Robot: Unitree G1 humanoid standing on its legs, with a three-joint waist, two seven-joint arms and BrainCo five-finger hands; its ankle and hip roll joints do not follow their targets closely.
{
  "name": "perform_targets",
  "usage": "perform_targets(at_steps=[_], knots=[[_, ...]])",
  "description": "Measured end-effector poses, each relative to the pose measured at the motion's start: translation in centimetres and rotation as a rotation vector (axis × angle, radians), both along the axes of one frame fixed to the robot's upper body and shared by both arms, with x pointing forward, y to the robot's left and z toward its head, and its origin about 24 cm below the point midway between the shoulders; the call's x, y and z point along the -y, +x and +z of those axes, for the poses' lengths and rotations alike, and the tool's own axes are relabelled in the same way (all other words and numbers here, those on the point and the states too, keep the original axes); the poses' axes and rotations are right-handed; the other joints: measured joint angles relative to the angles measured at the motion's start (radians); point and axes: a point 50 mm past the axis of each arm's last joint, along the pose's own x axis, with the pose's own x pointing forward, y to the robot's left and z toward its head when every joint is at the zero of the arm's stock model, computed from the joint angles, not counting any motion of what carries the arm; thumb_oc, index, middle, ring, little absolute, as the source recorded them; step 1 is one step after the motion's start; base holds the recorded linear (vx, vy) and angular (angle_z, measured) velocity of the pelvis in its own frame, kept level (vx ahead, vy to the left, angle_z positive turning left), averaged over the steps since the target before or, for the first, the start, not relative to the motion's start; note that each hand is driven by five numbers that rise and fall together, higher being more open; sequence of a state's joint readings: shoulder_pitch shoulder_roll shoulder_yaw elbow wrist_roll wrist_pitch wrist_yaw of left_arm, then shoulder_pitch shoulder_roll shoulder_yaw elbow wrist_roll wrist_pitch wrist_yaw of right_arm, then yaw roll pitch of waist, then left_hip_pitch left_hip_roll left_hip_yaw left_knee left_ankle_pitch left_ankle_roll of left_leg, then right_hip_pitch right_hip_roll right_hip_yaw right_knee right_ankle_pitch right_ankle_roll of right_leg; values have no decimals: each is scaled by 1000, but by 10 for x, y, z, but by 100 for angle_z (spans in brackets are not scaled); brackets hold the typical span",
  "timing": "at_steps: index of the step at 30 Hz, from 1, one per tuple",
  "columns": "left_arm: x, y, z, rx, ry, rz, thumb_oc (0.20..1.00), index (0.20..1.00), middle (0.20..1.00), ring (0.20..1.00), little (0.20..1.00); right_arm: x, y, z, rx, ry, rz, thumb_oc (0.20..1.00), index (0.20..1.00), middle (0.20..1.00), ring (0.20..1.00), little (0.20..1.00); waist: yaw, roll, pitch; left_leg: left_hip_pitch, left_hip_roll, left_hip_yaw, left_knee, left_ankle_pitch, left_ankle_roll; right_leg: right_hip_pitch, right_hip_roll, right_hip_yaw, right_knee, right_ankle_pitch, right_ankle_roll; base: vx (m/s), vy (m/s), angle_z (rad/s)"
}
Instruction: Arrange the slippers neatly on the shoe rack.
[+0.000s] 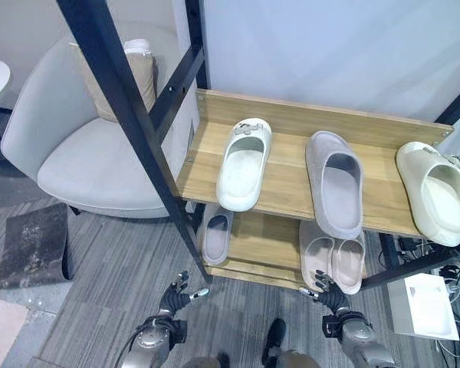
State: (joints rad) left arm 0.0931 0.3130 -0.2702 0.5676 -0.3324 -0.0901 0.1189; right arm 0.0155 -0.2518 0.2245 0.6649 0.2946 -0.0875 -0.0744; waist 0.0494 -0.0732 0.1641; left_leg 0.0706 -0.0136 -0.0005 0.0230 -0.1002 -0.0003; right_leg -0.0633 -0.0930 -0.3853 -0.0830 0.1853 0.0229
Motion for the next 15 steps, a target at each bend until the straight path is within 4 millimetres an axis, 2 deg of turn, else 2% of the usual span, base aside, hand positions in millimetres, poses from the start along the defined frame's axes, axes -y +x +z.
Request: perform_targets(at_steps=[4, 9, 11, 13, 15], knots=[[4, 8, 2, 18, -6, -8, 1000, 1000, 1000, 1000, 1000, 1, -8, -6, -30, -1, -5, 1000, 1000, 1000, 1000, 1000, -1, -7, -2, -3, -4, -14, 26, -10, -15, 10, -5, 2, -5, -14, 11, 10, -36, 6], [6, 9, 3, 24, -14, -8, 1000, 1000, 1000, 1000, 1000, 4, -5, -4, -23, -10, -6, 1000, 1000, 1000, 1000, 1000, 6, 28, 7, -12, -13, -18, 33, -10, -14, 1, -4, 17, -6, -5, 6, -16, 51, -6], [10, 5, 0, 14, -26, -3, 1000, 1000, 1000, 1000, 1000, 4, -3, -3, -18, -13, -2, 1000, 1000, 1000, 1000, 1000, 11, 44, 6, -23, -15, -10, 28, -7, -8, -22, -5, 38, -5, 9, 6, -86, 87, -24], [11, 4, 0, 11, -30, -3, 1000, 1000, 1000, 1000, 1000, 5, -3, -3, -18, -14, -3, 1000, 1000, 1000, 1000, 1000, 8, 50, 4, -20, -20, 13, -10, 17, 14, -40, -18, 37, -6, 11, 18, -81, 74, -18], [11, 4, 0, 11, -31, -2, 1000, 1000, 1000, 1000, 1000, 4, -4, -3, -22, -14, -4, 1000, 1000, 1000, 1000, 1000, 6, 45, 4, -20, -30, 21, -30, 33, 14, -56, -26, 32, -5, 10, 24, -78, 87, -18]])
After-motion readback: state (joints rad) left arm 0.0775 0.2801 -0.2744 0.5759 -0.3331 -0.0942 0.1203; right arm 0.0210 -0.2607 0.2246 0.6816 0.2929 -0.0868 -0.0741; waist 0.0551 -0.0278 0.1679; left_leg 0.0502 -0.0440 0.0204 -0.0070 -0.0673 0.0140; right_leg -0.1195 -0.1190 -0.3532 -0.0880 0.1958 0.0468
